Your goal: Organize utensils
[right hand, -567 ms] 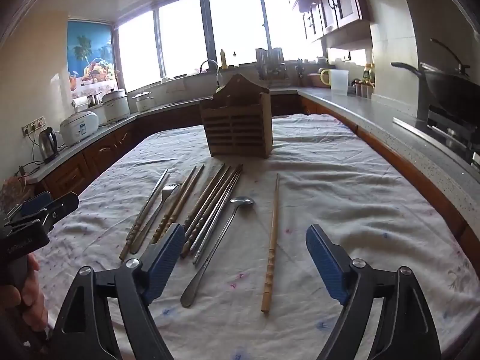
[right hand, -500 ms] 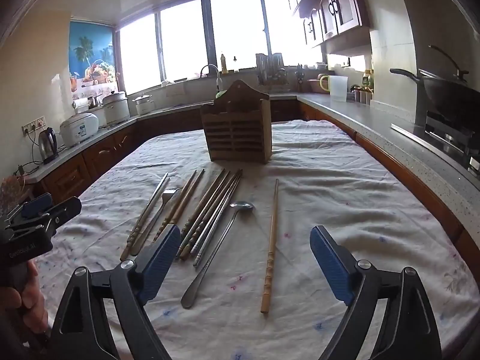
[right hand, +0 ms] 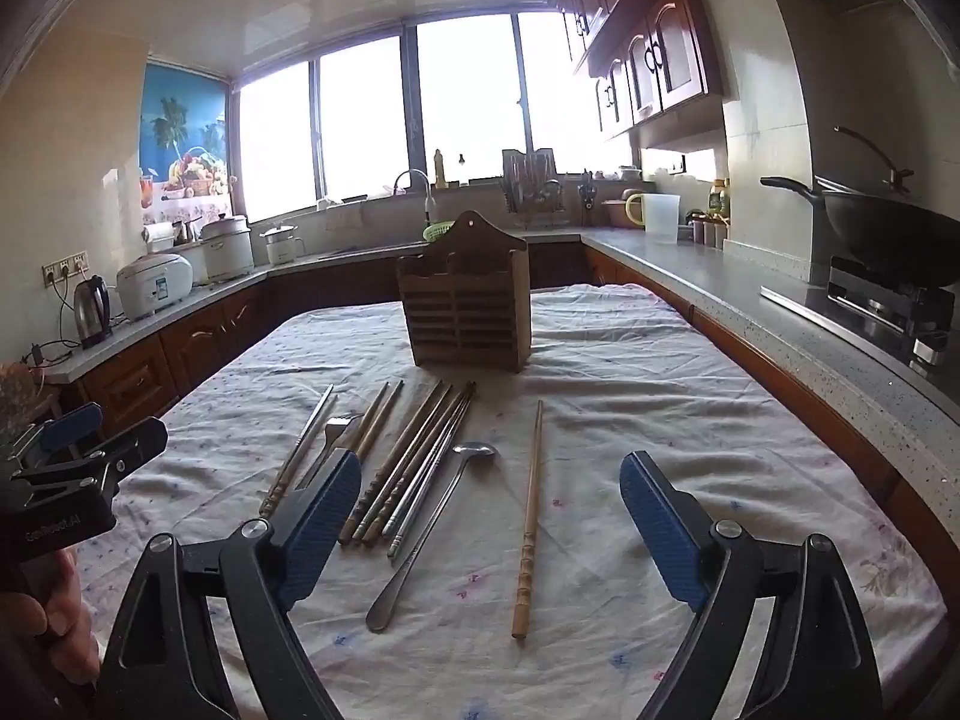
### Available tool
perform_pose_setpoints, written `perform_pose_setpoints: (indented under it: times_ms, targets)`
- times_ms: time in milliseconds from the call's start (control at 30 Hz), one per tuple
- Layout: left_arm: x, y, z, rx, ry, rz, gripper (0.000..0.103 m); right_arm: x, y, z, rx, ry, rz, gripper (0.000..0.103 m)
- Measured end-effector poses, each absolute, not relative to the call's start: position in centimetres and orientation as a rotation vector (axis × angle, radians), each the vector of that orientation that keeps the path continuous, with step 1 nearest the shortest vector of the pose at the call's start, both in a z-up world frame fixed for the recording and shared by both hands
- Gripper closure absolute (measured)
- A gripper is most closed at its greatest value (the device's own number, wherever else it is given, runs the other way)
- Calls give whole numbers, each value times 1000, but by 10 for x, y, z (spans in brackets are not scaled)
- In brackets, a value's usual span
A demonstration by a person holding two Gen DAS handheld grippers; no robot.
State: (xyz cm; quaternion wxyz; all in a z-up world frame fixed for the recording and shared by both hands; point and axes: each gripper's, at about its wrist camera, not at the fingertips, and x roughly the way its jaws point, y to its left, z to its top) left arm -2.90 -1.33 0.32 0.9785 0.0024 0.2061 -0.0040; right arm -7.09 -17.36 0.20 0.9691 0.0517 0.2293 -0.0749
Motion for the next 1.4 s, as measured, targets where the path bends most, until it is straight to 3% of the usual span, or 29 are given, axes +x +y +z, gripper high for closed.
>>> perform_pose_setpoints:
  times_ms: [1400]
  targets:
    - [-23, -4, 0, -21, 414, -21, 1, -69, -173, 10, 132, 441, -101, 13]
